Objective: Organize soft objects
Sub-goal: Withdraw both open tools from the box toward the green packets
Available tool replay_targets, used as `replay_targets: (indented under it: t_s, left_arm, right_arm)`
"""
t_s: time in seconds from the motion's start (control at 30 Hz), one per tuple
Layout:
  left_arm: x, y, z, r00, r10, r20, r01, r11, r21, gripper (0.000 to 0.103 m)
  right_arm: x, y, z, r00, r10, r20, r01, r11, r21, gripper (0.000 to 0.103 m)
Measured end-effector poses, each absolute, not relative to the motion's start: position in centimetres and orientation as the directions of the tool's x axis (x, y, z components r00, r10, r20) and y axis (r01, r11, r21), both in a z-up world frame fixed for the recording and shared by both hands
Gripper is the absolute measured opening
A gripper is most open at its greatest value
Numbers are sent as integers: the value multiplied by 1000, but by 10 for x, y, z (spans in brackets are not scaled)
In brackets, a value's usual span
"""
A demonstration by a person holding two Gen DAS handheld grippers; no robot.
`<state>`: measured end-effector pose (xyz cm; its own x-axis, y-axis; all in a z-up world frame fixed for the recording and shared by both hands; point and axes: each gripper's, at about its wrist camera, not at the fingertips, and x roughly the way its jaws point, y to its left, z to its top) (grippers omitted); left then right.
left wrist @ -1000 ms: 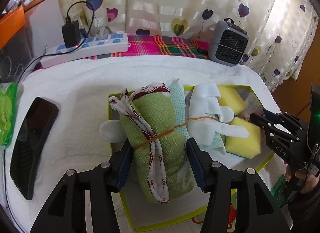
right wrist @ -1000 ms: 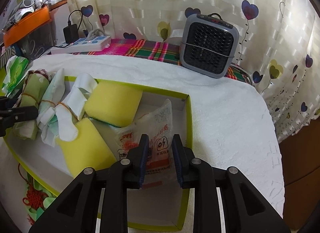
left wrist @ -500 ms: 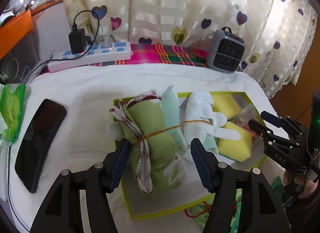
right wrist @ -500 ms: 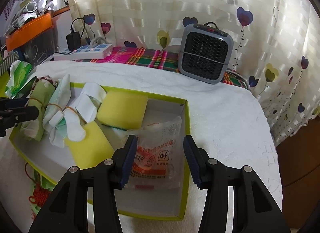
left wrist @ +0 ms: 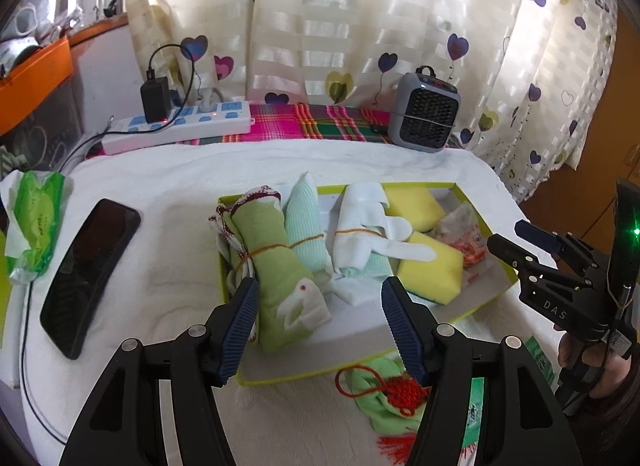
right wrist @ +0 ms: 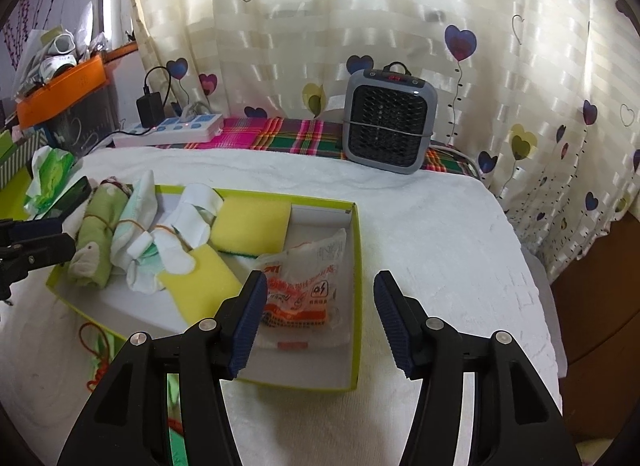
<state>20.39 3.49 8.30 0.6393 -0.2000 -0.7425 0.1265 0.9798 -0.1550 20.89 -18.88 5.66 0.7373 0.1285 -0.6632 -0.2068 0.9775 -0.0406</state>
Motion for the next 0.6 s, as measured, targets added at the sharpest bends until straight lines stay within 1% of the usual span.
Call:
replay_targets:
  t_s: [0.3,0.5,0.6]
  left_arm:
    - [179,32,87,651,-187,-736,121,982,-144,63]
    - [160,33,85,657,-201,-726,117,979,-165,63]
    - [151,34,84,665,-183,-724,107,983,-150,63]
  right_arm:
    - [188,-191,62,749,142,-648,-204,979,-22,56]
    - [168,-192,65,756,165,-634,-214,977,-1,56]
    - [158,-193,64,760,171,-628,-213,977,9,56]
